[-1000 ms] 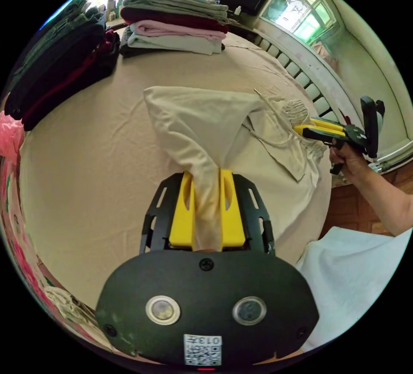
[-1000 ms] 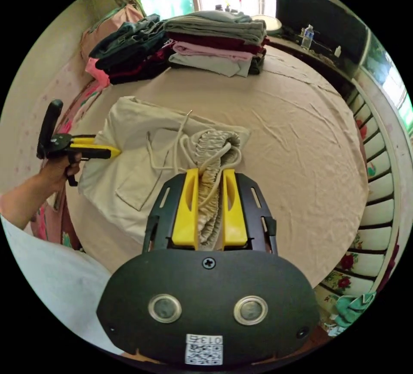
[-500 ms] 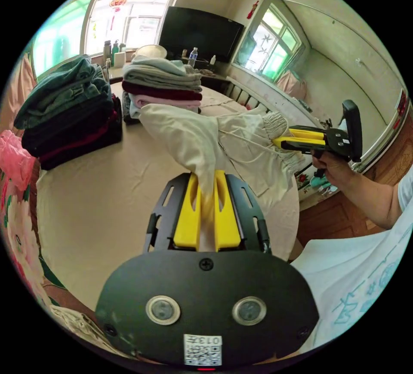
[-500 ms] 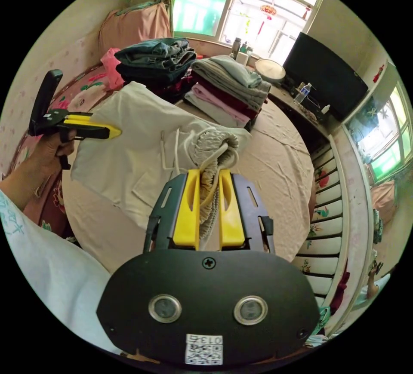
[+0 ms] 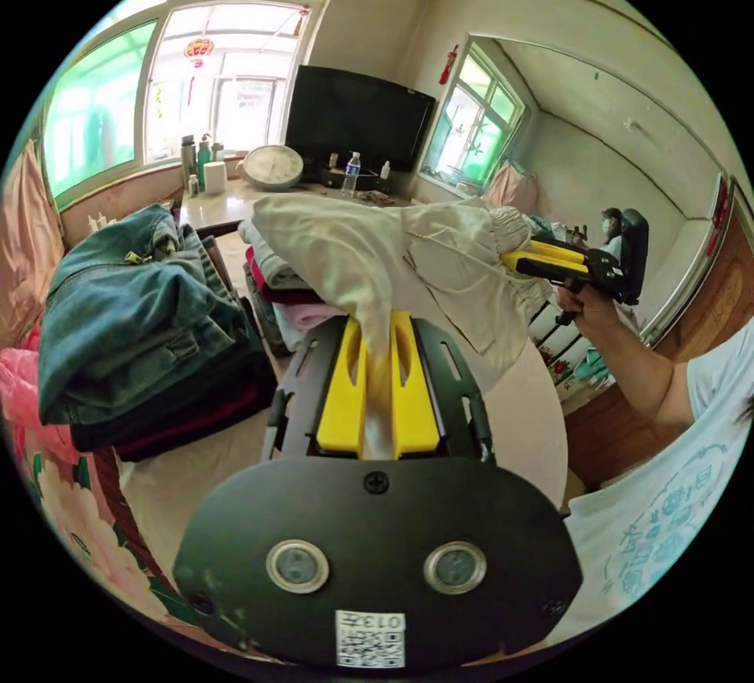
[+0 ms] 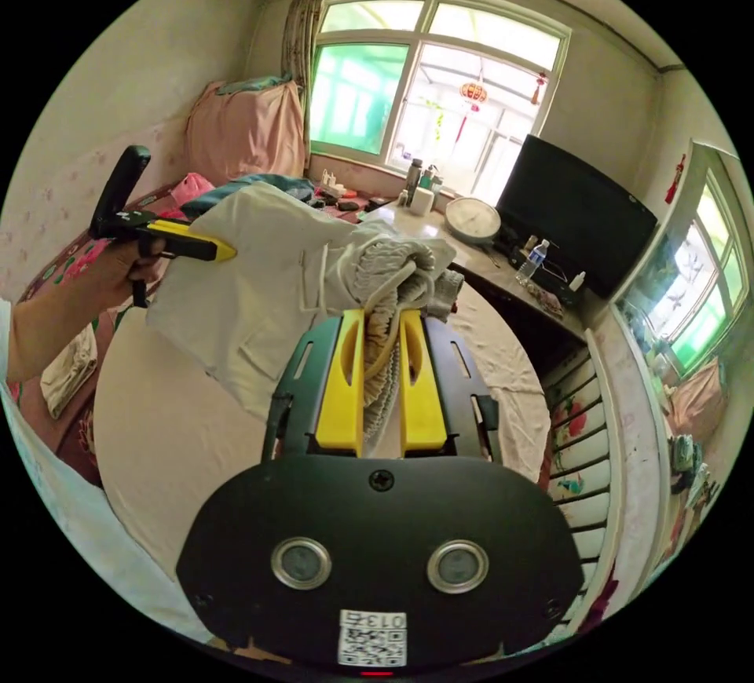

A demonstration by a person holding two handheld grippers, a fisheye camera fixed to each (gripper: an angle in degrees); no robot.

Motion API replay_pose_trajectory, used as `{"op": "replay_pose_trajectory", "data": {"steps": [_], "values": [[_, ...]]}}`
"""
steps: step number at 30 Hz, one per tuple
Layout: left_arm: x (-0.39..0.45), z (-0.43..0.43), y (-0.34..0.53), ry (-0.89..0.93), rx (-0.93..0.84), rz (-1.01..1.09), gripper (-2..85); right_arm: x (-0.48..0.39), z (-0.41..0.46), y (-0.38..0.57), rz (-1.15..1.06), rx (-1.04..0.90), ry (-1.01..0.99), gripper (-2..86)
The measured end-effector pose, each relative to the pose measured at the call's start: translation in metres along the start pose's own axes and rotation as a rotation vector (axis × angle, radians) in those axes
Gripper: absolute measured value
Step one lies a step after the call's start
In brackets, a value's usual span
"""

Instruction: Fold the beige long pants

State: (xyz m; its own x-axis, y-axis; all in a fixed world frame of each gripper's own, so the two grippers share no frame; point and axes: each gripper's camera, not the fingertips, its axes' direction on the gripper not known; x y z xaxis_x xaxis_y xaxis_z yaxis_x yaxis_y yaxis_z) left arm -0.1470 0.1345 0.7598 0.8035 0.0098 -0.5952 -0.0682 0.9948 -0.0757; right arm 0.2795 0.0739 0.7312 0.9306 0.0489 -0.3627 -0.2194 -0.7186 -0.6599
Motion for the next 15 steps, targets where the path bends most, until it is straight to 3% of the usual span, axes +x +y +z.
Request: {"op": "replay_pose_trajectory", "data": {"steps": [10,15], "values": [[-0.059,0.085,-0.185,-0.152,-0.059,0.103,5.7,0.095,0.126,-0.129,0.023,0.002,-0.019,7.0],[-0.104,0.169,-0.221,-0.209,-0.229,-0.017,7.2,0.117,0.24,-0.156,0.057,-0.206,0.012,6.7]]}}
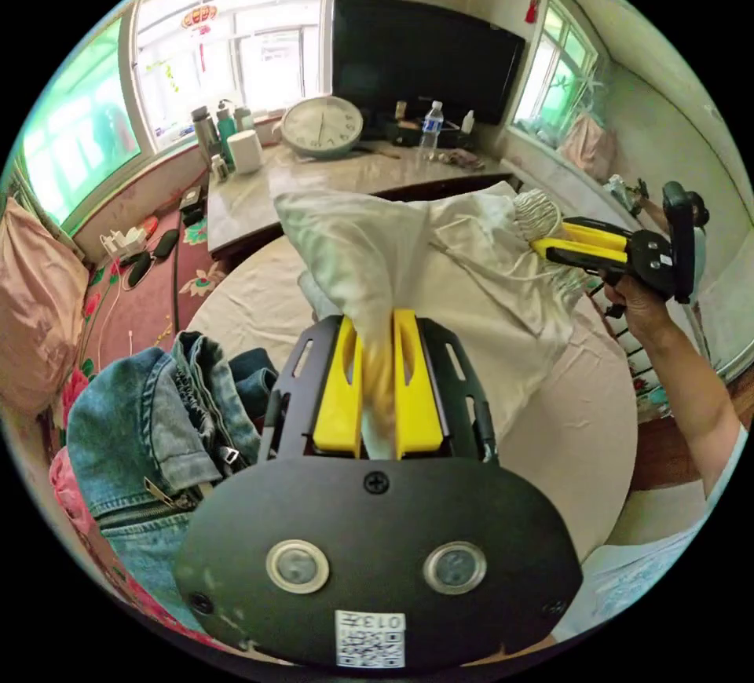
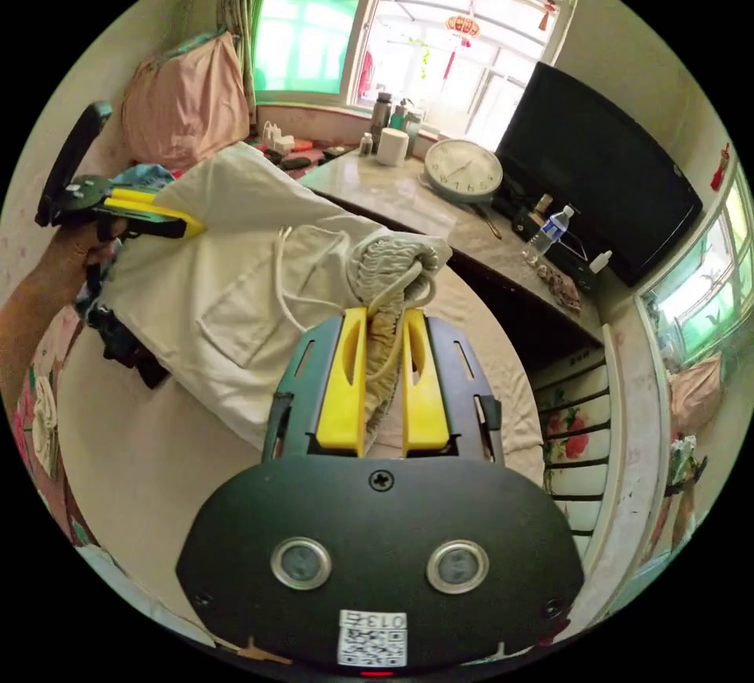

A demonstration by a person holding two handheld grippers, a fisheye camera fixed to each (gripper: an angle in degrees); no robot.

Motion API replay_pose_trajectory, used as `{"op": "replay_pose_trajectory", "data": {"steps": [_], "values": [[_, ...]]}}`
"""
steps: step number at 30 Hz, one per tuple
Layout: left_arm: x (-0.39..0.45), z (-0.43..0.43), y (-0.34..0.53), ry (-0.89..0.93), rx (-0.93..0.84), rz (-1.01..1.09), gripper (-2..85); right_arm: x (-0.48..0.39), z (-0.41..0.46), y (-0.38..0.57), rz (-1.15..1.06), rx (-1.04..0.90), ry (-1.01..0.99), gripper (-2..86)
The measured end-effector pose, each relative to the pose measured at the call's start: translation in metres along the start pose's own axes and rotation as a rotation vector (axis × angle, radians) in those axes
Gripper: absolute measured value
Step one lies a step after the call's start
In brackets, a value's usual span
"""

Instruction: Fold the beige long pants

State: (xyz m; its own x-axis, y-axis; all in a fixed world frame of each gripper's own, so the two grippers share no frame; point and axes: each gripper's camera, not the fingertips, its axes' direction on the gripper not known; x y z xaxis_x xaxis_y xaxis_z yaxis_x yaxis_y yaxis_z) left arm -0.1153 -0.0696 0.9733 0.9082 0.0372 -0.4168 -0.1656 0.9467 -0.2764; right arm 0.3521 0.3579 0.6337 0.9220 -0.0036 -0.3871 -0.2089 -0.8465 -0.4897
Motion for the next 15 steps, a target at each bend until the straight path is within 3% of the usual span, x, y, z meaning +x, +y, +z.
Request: {"op": "replay_pose_trajectory", "data": {"steps": [5,15], "values": [[0.008,0.051,0.002,-0.115,-0.038,0.008,7.5,-0.013,0.063,0.008,-0.025,-0.04,0.05,6.4],[0.035,0.052,0.007,-0.202,-0.013,0.024,7.9,-0.045,0.066,0.035,-0.035,0.075,0.143,7.7]]}}
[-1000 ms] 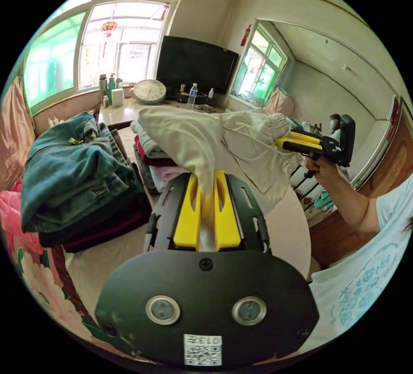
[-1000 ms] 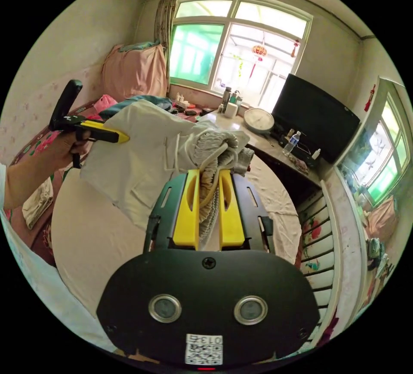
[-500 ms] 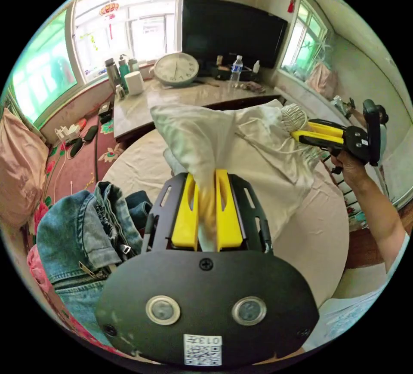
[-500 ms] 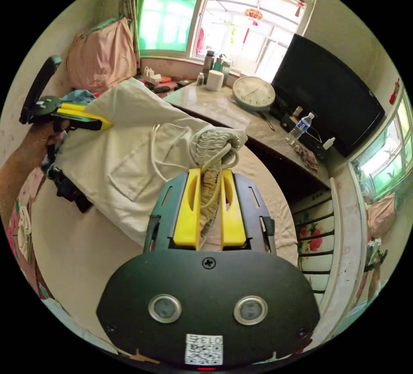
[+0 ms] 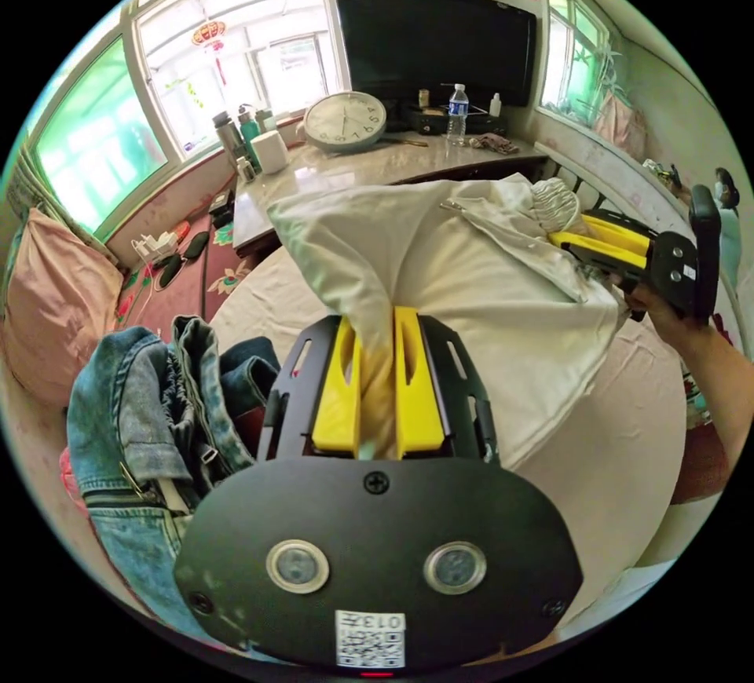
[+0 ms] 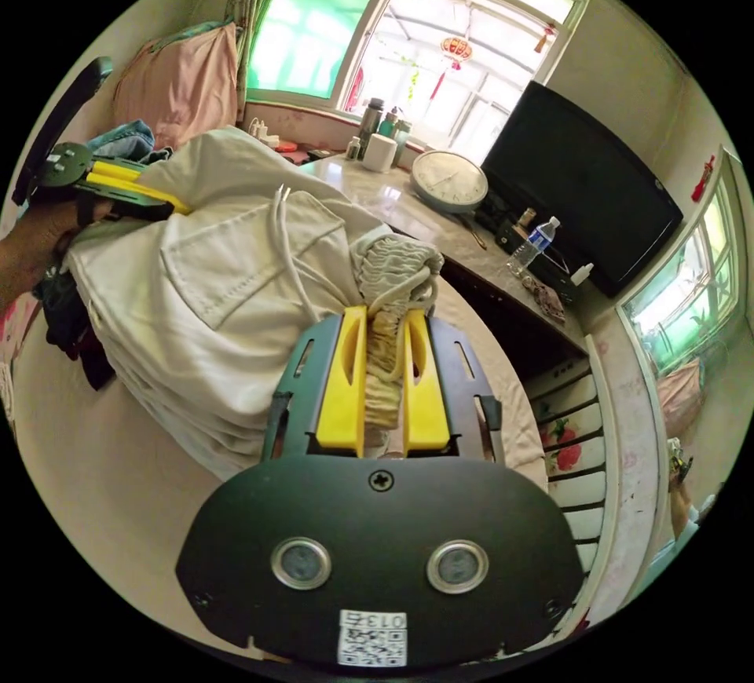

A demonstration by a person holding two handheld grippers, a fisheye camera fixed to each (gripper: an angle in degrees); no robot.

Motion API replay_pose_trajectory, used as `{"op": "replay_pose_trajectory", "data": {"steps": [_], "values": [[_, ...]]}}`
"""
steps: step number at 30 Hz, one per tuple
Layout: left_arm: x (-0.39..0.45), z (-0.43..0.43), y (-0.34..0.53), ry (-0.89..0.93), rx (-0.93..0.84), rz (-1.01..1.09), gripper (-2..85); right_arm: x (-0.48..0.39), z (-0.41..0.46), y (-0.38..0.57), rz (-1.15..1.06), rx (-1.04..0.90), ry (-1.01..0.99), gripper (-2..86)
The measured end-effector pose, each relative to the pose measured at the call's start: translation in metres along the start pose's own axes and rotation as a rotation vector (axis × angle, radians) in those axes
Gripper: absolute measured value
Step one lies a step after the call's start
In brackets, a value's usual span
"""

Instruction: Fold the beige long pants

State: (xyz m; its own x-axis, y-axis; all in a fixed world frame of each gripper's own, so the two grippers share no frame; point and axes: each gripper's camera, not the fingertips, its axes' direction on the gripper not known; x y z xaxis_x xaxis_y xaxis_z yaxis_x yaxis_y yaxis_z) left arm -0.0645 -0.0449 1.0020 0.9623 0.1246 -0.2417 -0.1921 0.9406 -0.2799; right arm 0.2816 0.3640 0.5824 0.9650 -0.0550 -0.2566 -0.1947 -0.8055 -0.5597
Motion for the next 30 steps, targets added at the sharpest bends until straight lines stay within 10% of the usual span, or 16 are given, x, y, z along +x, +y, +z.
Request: {"op": "replay_pose_trajectory", "data": {"steps": [8,18,30], "values": [[-0.01,-0.088,0.02,-0.029,0.139,-0.144,19.3,0.025,-0.054,0.017,0.028,0.097,0.019,15.9],[0.045,-0.202,0.206,0.005,0.279,-0.092,3.6,-0.03,-0.225,0.153,0.06,0.558,-0.061,2.6],[0.15,-0.25,0.44,0.037,0.001,-0.123,-0.3,-0.223,-0.327,0.282,-0.063,0.408,-0.158,-0.2]]}}
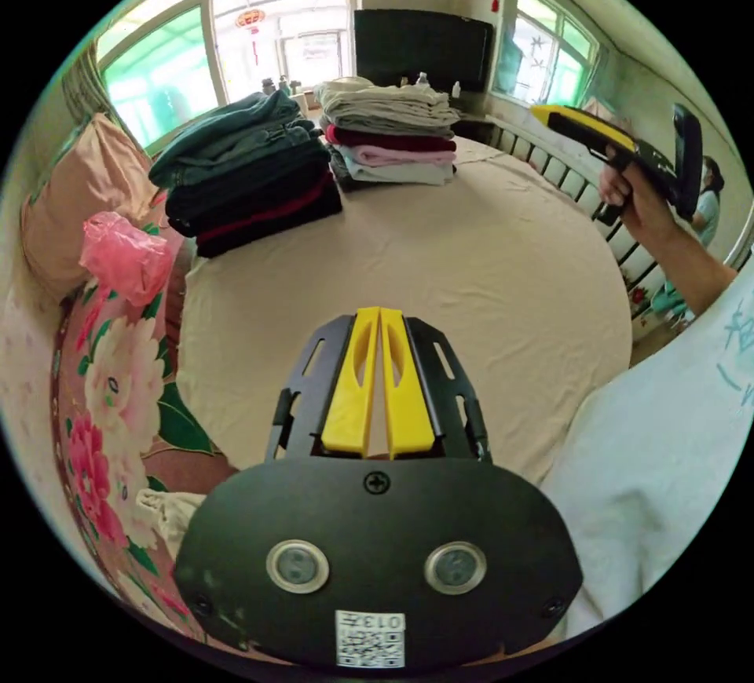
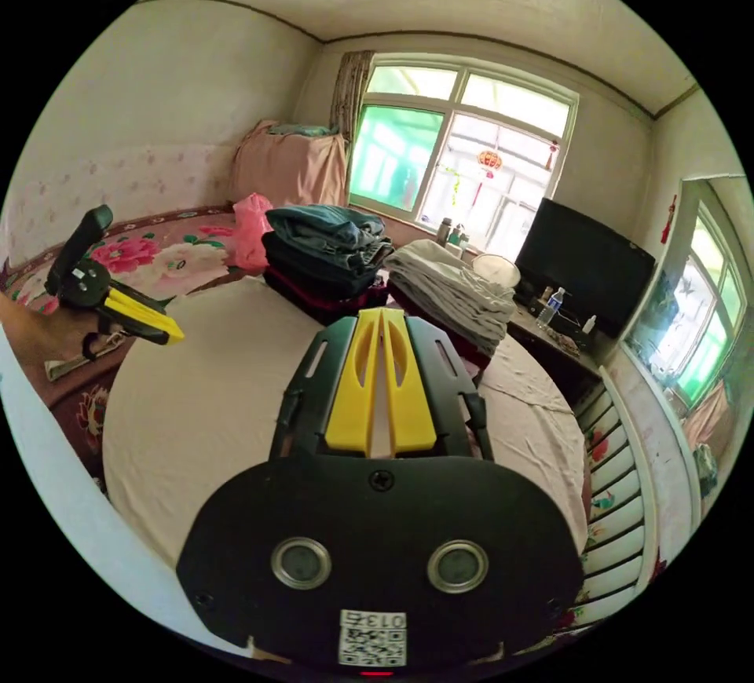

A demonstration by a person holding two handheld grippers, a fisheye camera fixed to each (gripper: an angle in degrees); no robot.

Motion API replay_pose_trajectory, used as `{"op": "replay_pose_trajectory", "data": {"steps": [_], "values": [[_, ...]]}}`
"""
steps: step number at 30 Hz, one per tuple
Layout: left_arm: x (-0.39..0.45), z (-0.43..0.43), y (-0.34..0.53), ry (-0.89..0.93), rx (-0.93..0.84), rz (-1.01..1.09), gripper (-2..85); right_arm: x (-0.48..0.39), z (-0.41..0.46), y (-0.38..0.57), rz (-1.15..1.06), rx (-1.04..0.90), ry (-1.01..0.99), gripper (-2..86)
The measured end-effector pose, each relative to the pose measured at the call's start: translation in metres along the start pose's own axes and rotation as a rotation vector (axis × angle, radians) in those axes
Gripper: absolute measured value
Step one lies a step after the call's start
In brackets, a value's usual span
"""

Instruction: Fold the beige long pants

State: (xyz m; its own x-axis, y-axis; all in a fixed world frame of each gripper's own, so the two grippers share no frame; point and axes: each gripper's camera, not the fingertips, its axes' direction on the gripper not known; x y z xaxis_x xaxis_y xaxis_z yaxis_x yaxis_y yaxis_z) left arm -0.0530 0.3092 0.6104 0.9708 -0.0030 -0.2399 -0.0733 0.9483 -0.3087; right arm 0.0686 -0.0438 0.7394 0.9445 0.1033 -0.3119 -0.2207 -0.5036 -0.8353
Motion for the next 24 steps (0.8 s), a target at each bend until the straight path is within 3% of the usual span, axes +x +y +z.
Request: {"op": "replay_pose_trajectory", "data": {"steps": [4,8,16,22,24], "values": [[0.025,-0.047,0.032,-0.013,0.034,0.141,-0.3,-0.053,-0.04,-0.007,-0.044,0.037,-0.029,-0.2],[0.054,-0.093,0.069,-0.207,0.082,0.259,-0.3,-0.112,-0.079,-0.016,-0.151,0.135,-0.035,-0.2],[0.077,-0.147,0.119,-0.204,0.188,0.244,-0.1,-0.176,-0.121,-0.03,-0.196,0.302,0.045,0.0],[0.041,-0.151,0.089,-0.206,0.249,0.147,1.7,-0.168,-0.095,-0.048,-0.117,0.196,0.103,1.9],[0.019,-0.152,0.069,-0.248,0.287,0.083,5.7,-0.148,-0.076,-0.062,-0.104,0.173,0.099,7.8]]}}
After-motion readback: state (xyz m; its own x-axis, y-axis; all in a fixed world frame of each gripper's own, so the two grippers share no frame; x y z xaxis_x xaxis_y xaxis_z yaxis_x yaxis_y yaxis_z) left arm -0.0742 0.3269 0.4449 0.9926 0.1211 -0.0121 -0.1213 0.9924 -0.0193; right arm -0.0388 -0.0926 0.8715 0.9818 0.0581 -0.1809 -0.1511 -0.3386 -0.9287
